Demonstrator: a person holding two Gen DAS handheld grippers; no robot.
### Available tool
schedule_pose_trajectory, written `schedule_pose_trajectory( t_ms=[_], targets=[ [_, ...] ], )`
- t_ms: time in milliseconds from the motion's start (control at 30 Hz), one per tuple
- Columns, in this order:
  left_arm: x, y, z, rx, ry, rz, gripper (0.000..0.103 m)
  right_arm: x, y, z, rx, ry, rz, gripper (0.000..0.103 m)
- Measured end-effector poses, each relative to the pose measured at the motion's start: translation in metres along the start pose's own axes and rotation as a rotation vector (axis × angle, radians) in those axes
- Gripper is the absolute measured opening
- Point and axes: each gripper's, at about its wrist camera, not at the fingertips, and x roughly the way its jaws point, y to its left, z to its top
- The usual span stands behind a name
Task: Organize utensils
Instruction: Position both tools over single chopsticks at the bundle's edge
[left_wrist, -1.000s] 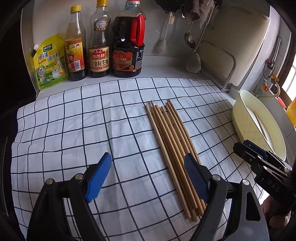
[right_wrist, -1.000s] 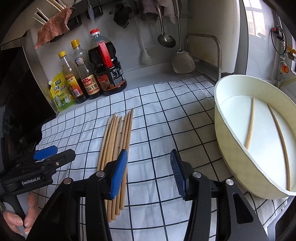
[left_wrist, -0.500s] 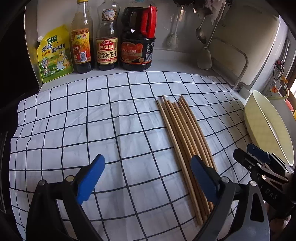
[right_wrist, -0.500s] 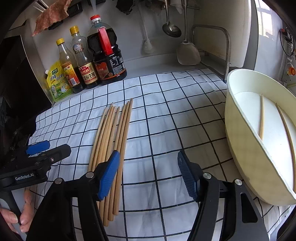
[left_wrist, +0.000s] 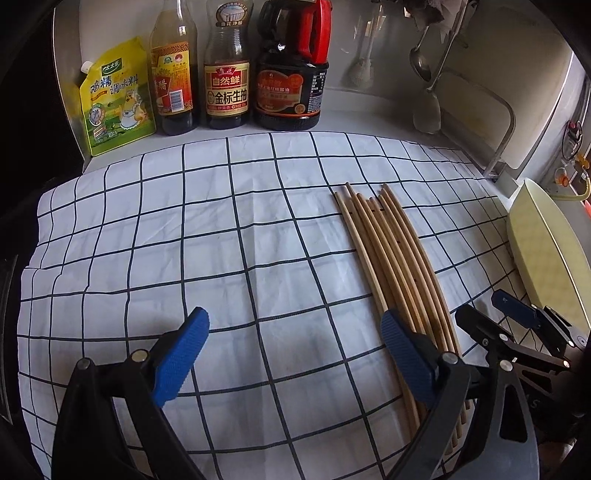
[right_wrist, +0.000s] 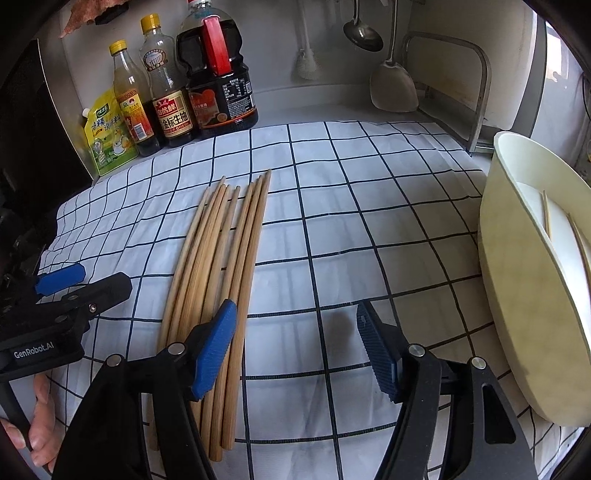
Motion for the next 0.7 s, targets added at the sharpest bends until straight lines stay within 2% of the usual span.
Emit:
schedule_pose_trajectory(
  t_ms=[700],
  targets=[
    [0.000, -0.003, -0.002, 0.010, 0.018, 0.039, 0.093, 0.009, 0.013, 0.003, -0.126, 0.081, -0.042, 0.065]
  ],
)
